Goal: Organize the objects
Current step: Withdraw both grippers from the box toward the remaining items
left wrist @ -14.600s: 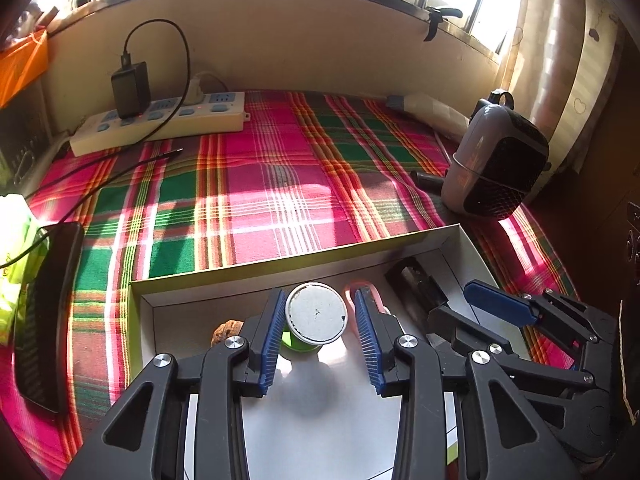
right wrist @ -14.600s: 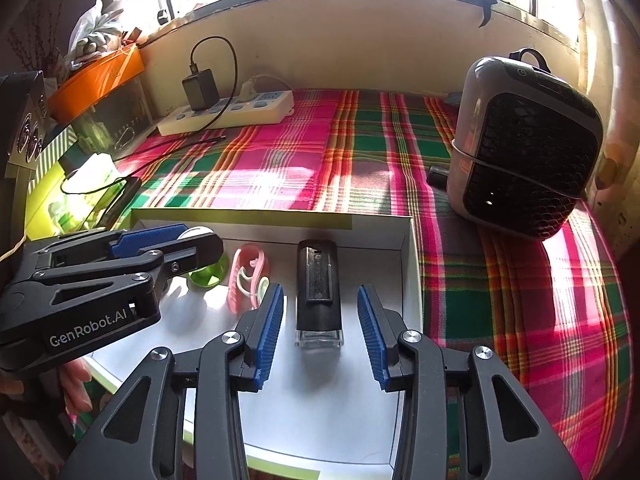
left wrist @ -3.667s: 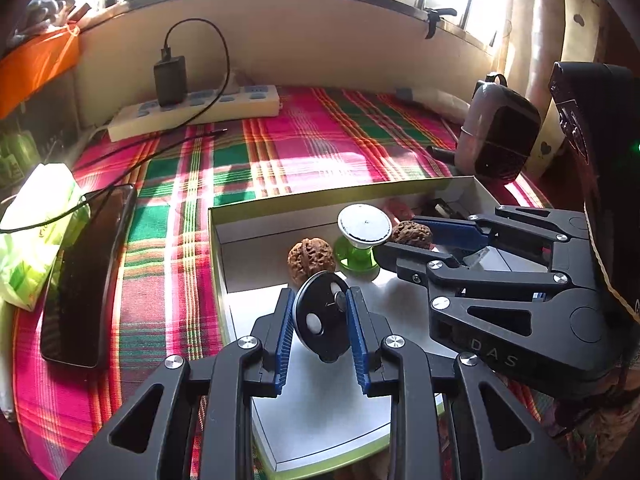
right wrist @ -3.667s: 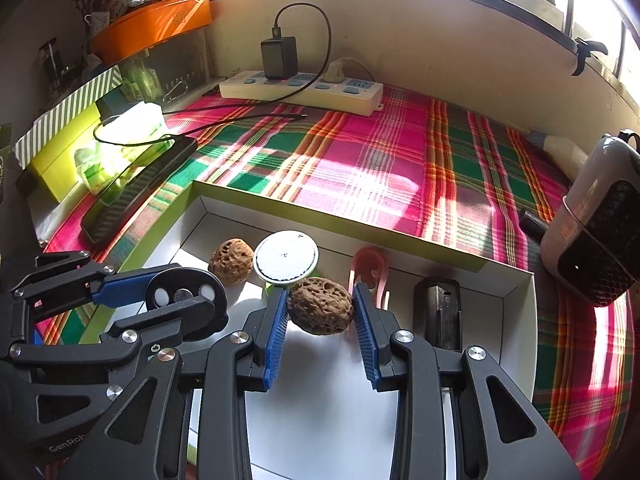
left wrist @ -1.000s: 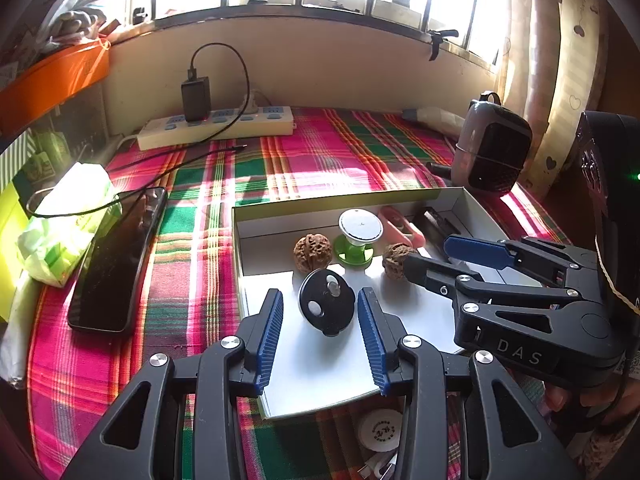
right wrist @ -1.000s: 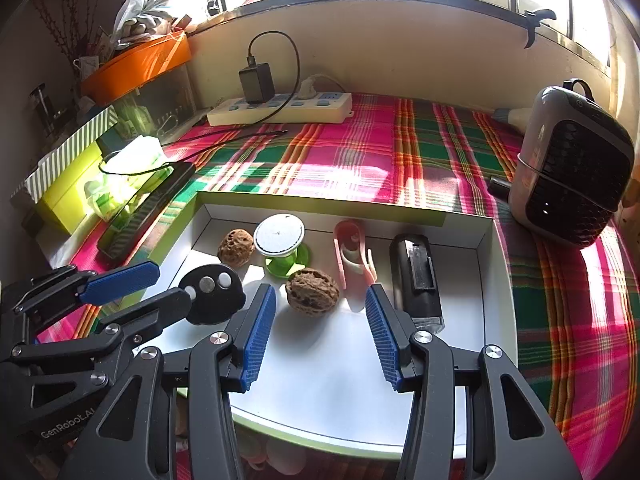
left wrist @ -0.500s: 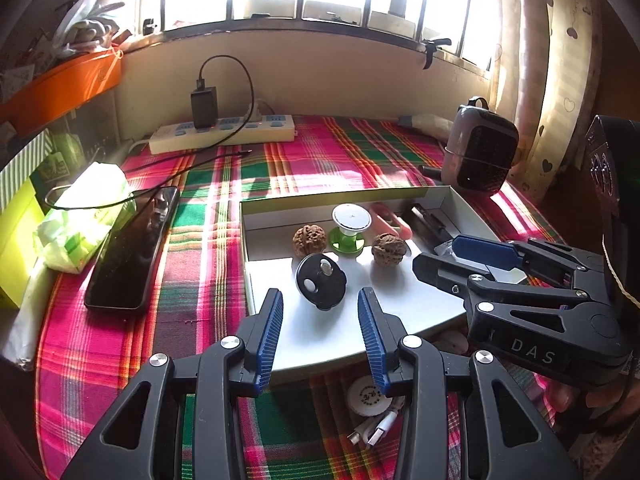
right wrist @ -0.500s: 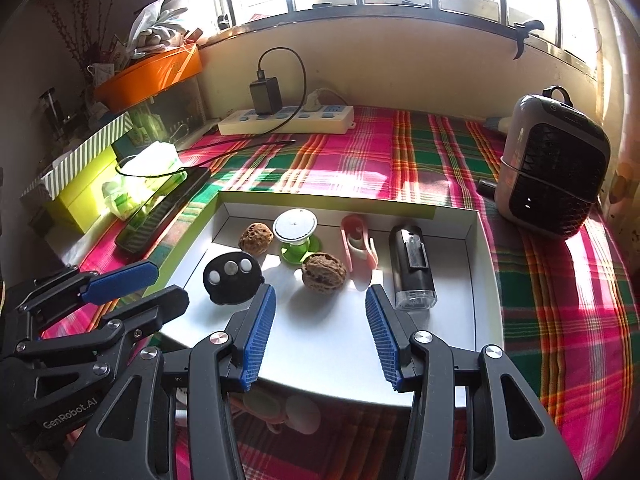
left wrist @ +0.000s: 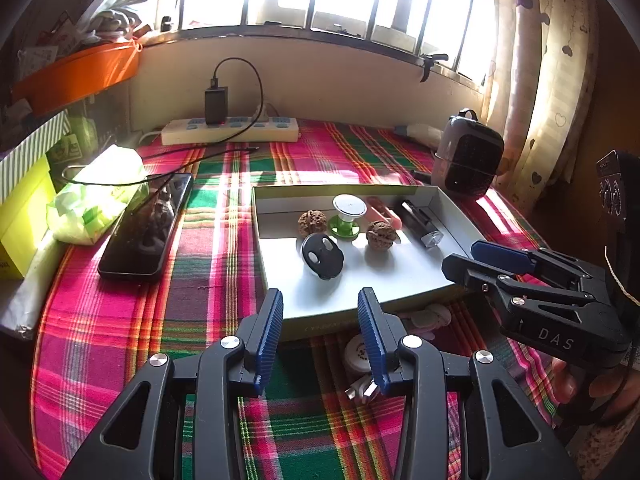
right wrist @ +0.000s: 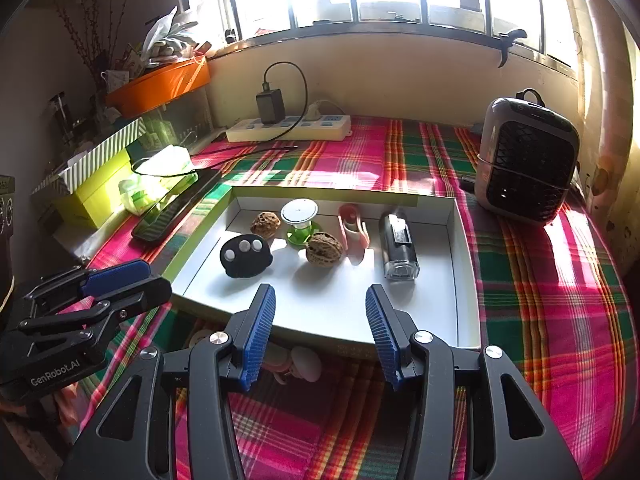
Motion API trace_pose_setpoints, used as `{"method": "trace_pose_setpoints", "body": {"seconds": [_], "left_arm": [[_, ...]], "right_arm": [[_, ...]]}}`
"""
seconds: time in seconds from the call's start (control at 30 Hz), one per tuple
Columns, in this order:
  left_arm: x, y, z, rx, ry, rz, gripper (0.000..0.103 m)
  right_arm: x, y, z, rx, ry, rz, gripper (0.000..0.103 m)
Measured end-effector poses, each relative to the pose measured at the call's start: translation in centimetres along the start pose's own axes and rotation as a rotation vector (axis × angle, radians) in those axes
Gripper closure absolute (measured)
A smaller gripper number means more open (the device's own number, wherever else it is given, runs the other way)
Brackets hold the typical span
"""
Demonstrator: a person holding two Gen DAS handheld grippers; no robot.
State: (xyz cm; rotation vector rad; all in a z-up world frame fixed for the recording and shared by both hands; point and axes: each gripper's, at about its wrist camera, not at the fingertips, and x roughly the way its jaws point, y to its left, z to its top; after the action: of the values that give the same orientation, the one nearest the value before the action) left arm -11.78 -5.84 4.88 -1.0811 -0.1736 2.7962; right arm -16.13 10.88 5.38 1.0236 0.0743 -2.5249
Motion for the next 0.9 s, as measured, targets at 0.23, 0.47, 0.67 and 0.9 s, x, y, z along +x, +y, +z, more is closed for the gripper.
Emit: {"method": "trace_pose_setpoints", "body": {"seconds": [0.23, 0.47, 0.67, 0.9], "left_arm": [[-0.4, 0.9, -1.7, -0.033, 0.034, -0.051, 0.066], [0.7, -0.3, -3.2, -0.017, 0.104, -0.139, 0.066], [1.6, -1.3, -3.9, 0.005, 0.138, -0.17, 0.066], [2.4, -1.6, -4.4, -0.003, 0.158, -0.177, 0.066]], "right_arm": [[-0.7, -0.6, -1.9, 0.025, 0.016, -0.009, 0.054], [-1.1, -1.1, -3.1, 0.047, 0.028, -0.016, 0.054], [-1.4, -1.3, -3.9, 0.066, 0.037, -0.029, 0.054], [-1.7, -1.1, -4.4, 0.075, 0.04, -0.036, 0.054]]}}
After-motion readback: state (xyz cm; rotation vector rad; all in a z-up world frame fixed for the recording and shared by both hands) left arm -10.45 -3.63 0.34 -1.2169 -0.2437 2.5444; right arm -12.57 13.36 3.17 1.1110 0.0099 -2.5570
